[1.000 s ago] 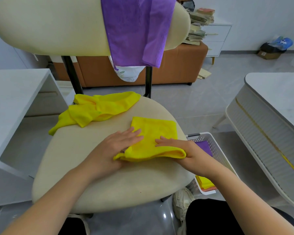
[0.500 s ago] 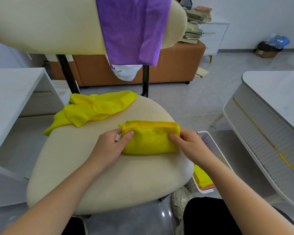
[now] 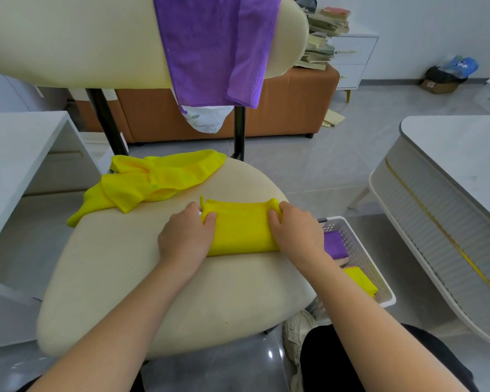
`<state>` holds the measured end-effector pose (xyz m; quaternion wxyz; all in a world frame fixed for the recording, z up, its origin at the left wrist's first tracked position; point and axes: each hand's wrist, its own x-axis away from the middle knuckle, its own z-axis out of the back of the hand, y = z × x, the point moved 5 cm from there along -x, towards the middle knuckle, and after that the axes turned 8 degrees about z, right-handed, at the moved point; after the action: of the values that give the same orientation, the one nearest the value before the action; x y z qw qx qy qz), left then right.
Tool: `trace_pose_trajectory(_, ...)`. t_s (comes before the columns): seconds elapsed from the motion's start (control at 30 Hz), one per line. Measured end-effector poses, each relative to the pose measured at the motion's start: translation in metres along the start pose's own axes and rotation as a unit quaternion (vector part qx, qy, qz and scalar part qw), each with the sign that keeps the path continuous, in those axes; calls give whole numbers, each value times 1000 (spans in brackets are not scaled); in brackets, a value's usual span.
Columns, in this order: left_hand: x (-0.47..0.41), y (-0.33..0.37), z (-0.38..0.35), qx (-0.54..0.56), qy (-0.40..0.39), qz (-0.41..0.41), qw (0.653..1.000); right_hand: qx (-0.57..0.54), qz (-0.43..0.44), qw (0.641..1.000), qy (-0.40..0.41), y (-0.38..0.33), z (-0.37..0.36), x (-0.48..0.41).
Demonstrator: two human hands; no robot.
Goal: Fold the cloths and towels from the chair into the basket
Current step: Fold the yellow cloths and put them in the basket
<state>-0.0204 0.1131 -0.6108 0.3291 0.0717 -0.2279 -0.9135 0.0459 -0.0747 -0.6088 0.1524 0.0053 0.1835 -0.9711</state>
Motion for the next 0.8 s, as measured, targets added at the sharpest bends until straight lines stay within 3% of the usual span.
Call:
trace_pose_trajectory(0.1,2,5,3,-21,16,0,1000,12,-24,1000,3,1,-1,-3)
trace_pose_trajectory(0.27,8,12,9,-21,93,-96,991,21,-5,998,64,-3,4,0)
trace_pose_trajectory(0.37,10,14,15,-17,151,-188,970,23,49,991,122,0,12,-1)
trace_pose_trajectory(0.53,29,24,35,36,220,-333,916,-84,204,956,193,-15,31,7)
trace_pose_trajectory(0.6,34,28,34,26,209,-365,907,-95,270,944,162,-25,25,14)
trace_pose_trajectory(0.7,31,23,18,-39,158,-366,916,-106,282,954,7,-29,4,19)
trace_pose_trajectory(0.8,26,16,1,-109,38,-330,937,-72,273,955,-96,-22,-12,18)
